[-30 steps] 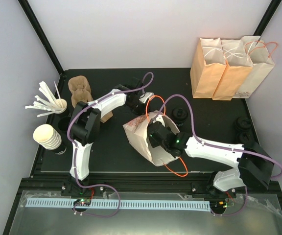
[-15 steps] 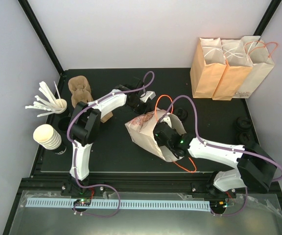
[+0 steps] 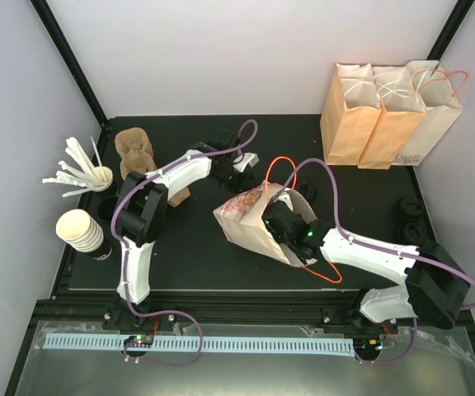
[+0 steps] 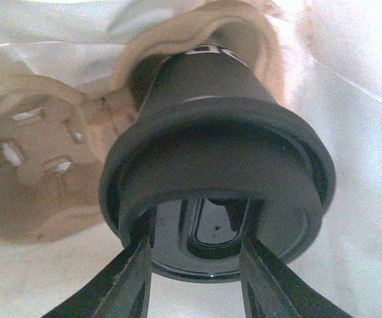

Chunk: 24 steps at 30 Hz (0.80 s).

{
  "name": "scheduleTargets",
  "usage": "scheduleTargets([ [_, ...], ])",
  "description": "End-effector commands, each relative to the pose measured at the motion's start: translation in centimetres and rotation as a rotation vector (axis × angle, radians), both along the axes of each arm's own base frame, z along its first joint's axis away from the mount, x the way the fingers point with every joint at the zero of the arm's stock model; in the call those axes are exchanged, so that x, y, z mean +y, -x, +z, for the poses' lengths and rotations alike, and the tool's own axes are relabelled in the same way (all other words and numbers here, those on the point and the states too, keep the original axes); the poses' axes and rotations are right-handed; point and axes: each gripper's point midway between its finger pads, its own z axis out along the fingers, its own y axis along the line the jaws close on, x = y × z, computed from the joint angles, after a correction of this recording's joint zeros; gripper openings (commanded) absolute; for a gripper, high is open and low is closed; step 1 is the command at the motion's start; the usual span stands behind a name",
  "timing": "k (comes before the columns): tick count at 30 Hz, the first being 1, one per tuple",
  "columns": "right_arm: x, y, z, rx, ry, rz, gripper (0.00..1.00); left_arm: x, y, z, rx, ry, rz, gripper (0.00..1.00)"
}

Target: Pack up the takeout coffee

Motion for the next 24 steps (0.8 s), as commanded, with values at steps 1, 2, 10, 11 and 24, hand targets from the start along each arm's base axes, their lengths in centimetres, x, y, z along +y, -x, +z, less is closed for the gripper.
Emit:
scheduleTargets([
  [1, -1.3, -0.7, 1.1, -0.013, 0.065, -0.003, 0.42, -1.2, 3.3, 5.0, 0.071, 0.098, -0.039, 0.66],
  [2, -1.2, -0.8, 1.3, -0.014, 0.067, 0.004, 0.42, -0.9, 2.9, 5.7, 0.052, 0.098, -0.022, 0.71],
  [10, 0.2, -0.8, 2.9, -0.012, 0.071, 0.052, 0.47, 3.1, -0.7, 13.5, -0.131, 0.118, 0.150, 0.94],
  [11, 0.3, -0.9, 3.2, -0.013, 0.076, 0.054, 0.48, 3.6, -0.7, 14.0, -0.142, 0.114, 0.167, 0.95],
  [24, 3.4, -0.8, 5.8, -0.087, 0.134, 0.064, 0.52, 9.9, 7.5, 19.3, -0.286, 0.144, 0.318, 0.99],
])
